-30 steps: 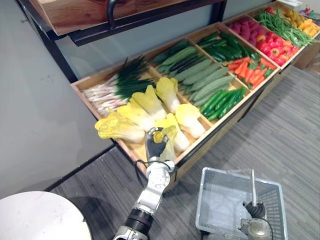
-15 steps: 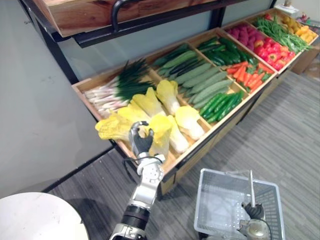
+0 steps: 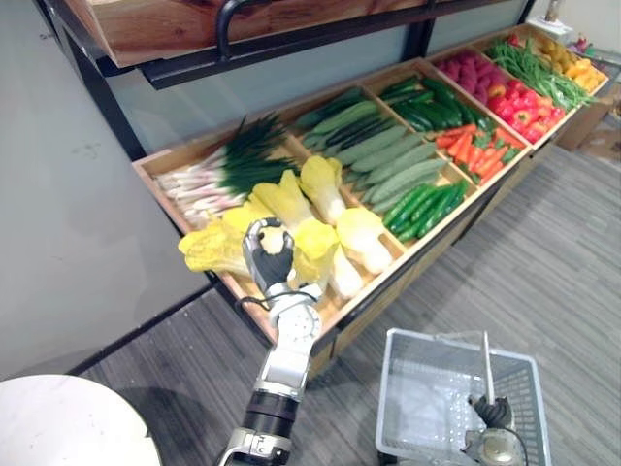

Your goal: Pick vegetable in the basket

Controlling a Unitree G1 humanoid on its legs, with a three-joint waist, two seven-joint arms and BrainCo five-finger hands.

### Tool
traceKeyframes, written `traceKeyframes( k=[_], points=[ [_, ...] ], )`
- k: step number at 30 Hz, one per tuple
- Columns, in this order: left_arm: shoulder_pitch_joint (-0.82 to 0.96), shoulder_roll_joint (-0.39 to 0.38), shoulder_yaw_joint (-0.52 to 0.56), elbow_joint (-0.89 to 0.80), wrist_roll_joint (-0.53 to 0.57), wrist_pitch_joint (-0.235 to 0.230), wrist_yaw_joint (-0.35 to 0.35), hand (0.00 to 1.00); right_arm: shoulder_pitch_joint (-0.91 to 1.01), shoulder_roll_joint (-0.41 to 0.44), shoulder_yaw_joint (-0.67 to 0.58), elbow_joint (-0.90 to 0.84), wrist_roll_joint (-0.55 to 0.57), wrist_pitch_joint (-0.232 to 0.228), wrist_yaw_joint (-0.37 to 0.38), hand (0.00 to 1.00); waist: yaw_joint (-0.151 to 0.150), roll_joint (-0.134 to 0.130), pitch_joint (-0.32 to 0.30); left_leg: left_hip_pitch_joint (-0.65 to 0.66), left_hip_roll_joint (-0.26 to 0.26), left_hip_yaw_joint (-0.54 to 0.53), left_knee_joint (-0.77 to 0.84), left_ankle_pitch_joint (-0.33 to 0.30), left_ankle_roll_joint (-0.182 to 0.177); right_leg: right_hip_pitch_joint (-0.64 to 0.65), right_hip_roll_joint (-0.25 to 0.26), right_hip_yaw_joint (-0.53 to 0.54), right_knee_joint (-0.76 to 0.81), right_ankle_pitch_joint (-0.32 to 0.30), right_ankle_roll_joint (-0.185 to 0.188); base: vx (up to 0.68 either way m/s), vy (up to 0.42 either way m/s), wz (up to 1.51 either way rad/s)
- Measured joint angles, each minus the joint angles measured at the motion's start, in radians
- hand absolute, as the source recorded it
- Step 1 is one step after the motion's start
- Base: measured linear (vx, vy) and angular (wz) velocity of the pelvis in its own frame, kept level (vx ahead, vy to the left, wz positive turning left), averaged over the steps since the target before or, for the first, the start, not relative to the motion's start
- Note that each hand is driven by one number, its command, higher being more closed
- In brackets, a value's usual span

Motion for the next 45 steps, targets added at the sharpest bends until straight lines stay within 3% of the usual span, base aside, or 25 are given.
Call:
traceKeyframes(
  k=[16, 27, 37, 45],
  points=[
    [0.044, 0.031, -0.001, 0.056, -0.017, -0.002, -0.04, 0.0, -0.002, 0.001, 0.0, -0.002, 0.0, 0.0, 0.0, 1.0, 0.001, 0.0, 0.0, -0.004, -0.005, -0.002, 0.002, 0.005, 0.0, 0.0, -0.003, -0.013, -0.012, 0.005, -0.007, 0.0, -0.001, 0.0],
    [0.044, 0.03, -0.001, 0.2, -0.131, -0.002, -0.063, 0.0, -0.004, 0.001, 0.0, -0.006, 0.0, 0.0, -0.001, 1.0, -0.001, 0.004, 0.003, -0.016, -0.005, 0.0, 0.001, 0.003, -0.002, -0.01, -0.003, -0.01, -0.023, 0.006, -0.007, 0.0, 0.0, 0.0],
    [-0.024, 0.032, -0.001, 0.31, -0.202, -0.001, -0.078, 0.0, -0.026, 0.001, 0.002, -0.032, 0.001, 0.003, -0.001, 1.0, -0.002, 0.008, 0.059, -0.025, -0.005, 0.026, 0.006, -0.004, -0.008, -0.033, 0.0, 0.01, -0.025, 0.006, -0.008, 0.02, -0.012, -0.06],
    [-0.072, 0.031, -0.001, 0.359, -0.208, -0.001, -0.073, 0.0, -0.038, 0.001, 0.012, -0.041, 0.001, 0.003, -0.001, 1.0, -0.006, 0.006, 0.068, -0.048, -0.004, 0.033, 0.006, -0.005, -0.008, -0.061, 0.002, 0.019, -0.024, 0.01, -0.012, 0.02, -0.014, -0.04]
  ],
)
